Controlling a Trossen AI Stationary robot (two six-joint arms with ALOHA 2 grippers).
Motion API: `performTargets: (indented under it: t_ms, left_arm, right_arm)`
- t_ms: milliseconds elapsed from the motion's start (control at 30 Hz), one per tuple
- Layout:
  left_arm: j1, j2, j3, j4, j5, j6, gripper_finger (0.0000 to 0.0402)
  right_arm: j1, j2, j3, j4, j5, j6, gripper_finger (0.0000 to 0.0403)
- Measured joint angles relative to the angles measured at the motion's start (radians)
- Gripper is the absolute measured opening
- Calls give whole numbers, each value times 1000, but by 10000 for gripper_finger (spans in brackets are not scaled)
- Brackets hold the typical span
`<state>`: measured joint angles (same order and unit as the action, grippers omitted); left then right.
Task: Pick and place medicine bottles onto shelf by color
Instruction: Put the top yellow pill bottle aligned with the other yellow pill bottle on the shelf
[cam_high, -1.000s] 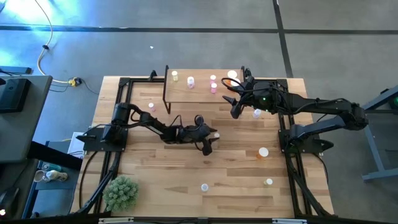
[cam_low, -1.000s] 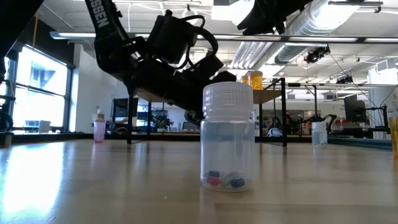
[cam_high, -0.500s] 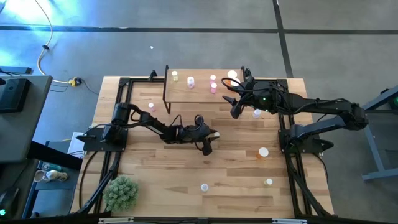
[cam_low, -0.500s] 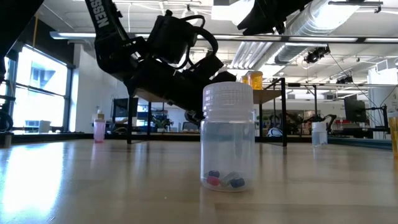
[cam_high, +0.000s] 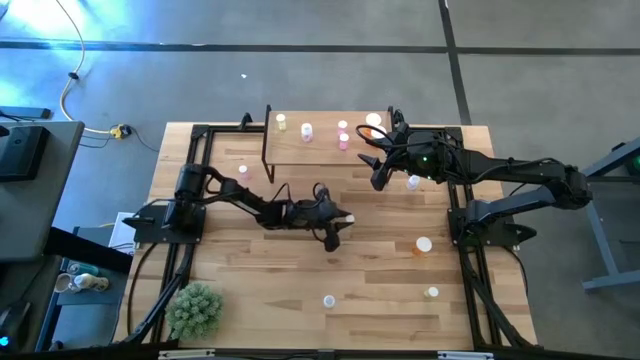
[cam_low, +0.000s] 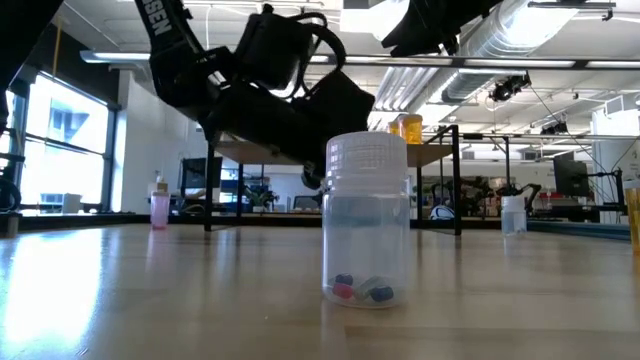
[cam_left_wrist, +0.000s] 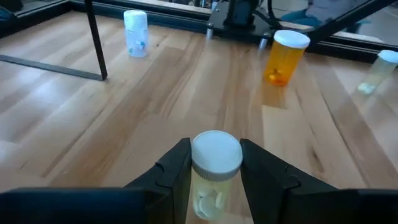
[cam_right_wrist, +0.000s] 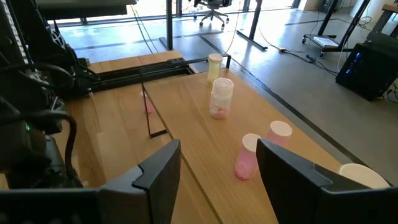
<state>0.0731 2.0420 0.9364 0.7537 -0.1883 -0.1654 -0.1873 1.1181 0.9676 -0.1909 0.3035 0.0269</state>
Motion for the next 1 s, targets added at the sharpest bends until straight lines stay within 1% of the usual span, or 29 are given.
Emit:
performTargets:
  t_ms: [200, 333, 600, 667, 767, 900, 1000]
  left_arm:
    - [1, -84, -28, -7, 1, 14, 114]
    - [6, -173, -74, -13, -2, 35, 114]
    - [49, -442, -225, -32, -14, 31, 115]
    - [60, -509, -248, -45, -24, 49, 115]
    - [71, -614, -253, -175, -94, 101, 115]
    - [90, -736, -252, -322, -253, 157, 115]
    - [108, -812, -252, -402, -371, 169, 115]
  right_arm:
    - [0, 0, 0, 7, 0, 0, 202]
    - [0, 0, 0, 8, 0, 0, 202]
    - [0, 0, 0, 8, 0, 0, 202]
    - [0, -1, 0, 8, 0, 0, 202]
    - [0, -1, 0, 8, 0, 0, 202]
    - [0, -1, 0, 8, 0, 0, 202]
    - [0, -1, 0, 8, 0, 0, 202]
